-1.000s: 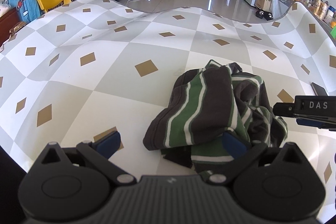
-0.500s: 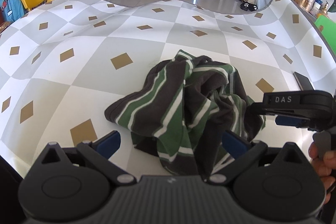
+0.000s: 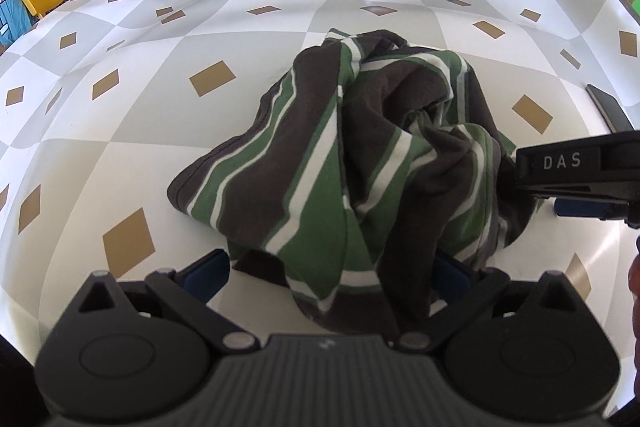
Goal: Fold clothes
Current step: 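Open the right gripper, release the shirt and withdraw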
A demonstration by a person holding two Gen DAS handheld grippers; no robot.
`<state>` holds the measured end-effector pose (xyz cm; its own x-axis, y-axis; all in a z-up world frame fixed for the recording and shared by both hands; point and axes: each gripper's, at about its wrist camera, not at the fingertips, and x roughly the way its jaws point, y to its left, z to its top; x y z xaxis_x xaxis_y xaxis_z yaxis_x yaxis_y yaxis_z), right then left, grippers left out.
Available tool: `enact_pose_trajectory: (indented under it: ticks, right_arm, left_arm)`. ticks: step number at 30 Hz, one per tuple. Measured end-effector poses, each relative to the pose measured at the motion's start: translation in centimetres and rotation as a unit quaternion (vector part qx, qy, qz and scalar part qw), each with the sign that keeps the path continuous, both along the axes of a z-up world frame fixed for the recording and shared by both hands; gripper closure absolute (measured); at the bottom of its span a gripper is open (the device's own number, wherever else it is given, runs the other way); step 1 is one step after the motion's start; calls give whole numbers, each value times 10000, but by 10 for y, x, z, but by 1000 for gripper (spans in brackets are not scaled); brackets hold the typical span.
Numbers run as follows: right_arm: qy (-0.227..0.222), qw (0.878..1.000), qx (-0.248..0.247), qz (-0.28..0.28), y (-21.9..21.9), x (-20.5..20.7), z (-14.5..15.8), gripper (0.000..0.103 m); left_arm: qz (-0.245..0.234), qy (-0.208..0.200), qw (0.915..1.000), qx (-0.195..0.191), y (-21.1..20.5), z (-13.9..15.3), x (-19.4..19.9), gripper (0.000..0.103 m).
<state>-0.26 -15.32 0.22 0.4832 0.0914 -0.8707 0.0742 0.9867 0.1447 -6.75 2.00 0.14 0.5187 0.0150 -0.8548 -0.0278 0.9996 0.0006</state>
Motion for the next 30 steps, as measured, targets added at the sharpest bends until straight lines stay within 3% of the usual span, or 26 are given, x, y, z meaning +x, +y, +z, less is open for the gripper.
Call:
enact_pose_trajectory:
  ticks: [7, 20, 30]
  right_arm:
    - [-67, 9999, -84, -13, 7, 4, -1, 35]
    - [-169, 9995, 258, 7, 4, 13, 6, 35]
    - [-201, 9996, 136, 133, 4, 7, 12, 35]
  left_arm:
    - [77, 98, 9999, -7, 0, -9, 20, 0]
    - [419, 170, 9989, 109, 6, -13, 64, 0]
    - [415, 95, 9989, 208, 2, -1, 53, 0]
